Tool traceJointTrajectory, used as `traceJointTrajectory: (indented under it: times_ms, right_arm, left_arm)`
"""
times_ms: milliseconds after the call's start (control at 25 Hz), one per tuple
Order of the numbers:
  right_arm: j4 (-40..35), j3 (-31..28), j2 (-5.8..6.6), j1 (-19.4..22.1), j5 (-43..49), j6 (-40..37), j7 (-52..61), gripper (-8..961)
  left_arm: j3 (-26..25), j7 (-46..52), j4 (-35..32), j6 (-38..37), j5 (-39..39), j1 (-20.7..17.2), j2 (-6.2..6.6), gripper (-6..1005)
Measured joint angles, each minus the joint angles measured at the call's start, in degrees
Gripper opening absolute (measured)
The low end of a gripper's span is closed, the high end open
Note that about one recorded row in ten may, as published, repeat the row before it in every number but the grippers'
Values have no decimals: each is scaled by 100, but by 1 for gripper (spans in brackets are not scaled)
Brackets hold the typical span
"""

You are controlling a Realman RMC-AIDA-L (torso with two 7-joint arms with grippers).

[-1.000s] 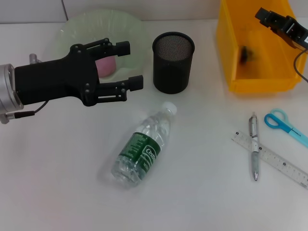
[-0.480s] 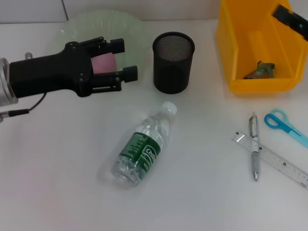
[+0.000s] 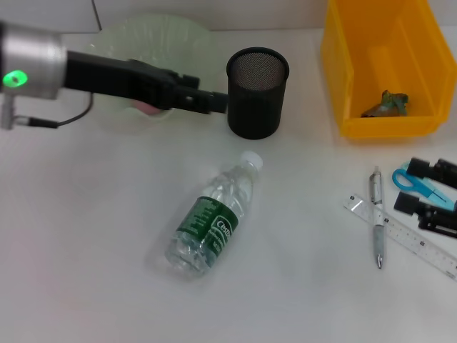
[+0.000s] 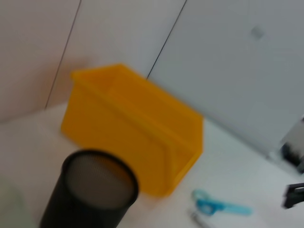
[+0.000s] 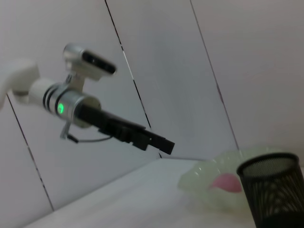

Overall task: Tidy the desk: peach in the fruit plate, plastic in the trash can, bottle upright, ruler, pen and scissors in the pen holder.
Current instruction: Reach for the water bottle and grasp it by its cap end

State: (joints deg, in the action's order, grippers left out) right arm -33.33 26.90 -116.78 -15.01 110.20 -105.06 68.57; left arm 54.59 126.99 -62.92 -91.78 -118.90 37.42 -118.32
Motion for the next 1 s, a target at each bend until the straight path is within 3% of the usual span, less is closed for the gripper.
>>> traceJointTrajectory:
  times_ms: [80,120,200,320,400,520,720,1000]
  right_arm:
    - [16,-7,-33,53,25,102,-94,765]
    - [35,-3,-55,82,32,204,-119,764]
    - [47,12,-64,86,37,247,-126,764]
    - [91,41,-66,82,122,413,-195,764]
    - [93,43,-70,71,161,447,-198,764]
    - [186,50,-76,10,227,563,-259,764]
    - [345,50,-76,-74,230,723,-377,764]
    - [485,19,-74,-207,230,765,-410,763]
  left_arm:
    - [481,880,-141,248,-560,282,0,776]
    - [481,880,-141,248,-560,282,0,774]
    - [1167,1915,-165,524,-1300,765,-41,770]
    - [1417,2190,-144,631,-1450,899,-45,765]
    - [1847,2565,-84,813,-1621,1161,-62,761]
    - [1933,2712,30,899,-1646,1264,-73,756]
    - [2121,3012,985,1364,-1775,1496,-78,747]
    - [2483,3038,1489,1941,-1666,1518,-85,735]
